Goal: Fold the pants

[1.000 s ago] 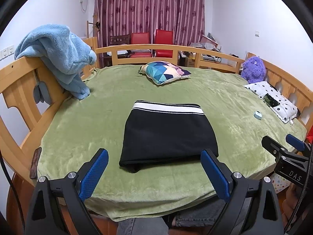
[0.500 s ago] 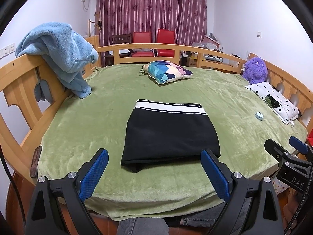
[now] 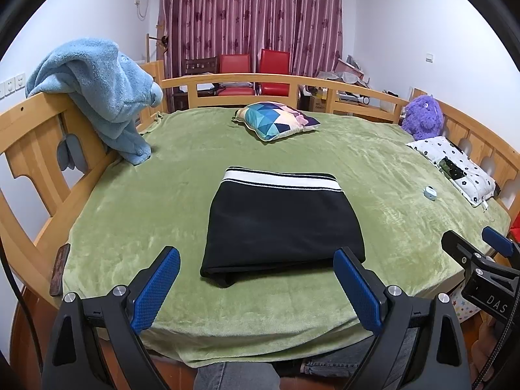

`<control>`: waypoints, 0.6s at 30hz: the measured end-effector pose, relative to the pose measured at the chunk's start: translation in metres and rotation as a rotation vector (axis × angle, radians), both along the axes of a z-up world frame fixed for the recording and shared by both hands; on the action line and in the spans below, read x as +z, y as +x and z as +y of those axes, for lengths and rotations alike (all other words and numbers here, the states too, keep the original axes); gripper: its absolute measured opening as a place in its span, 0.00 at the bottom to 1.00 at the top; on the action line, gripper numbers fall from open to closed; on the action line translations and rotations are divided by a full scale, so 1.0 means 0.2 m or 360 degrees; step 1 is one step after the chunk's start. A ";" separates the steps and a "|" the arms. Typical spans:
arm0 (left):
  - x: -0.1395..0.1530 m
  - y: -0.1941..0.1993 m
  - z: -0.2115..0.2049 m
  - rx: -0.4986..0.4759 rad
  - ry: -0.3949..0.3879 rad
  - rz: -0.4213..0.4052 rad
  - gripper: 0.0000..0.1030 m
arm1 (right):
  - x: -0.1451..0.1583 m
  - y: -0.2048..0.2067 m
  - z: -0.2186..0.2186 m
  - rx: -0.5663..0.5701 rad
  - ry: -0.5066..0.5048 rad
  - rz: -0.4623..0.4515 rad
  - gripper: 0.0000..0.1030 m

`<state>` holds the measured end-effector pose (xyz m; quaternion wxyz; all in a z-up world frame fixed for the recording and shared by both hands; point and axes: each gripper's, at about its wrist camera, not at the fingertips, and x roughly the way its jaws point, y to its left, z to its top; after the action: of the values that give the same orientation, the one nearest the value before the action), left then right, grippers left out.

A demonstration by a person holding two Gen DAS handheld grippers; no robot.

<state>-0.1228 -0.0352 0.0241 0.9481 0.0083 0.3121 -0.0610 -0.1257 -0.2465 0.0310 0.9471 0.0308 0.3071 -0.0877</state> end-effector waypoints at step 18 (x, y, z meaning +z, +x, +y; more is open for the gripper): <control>0.00 0.00 0.00 -0.0006 -0.0001 0.0001 0.93 | 0.01 0.00 -0.01 -0.0008 0.0008 0.0004 0.97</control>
<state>-0.1224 -0.0347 0.0241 0.9478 0.0087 0.3125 -0.0629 -0.1257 -0.2493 0.0327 0.9465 0.0338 0.3083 -0.0895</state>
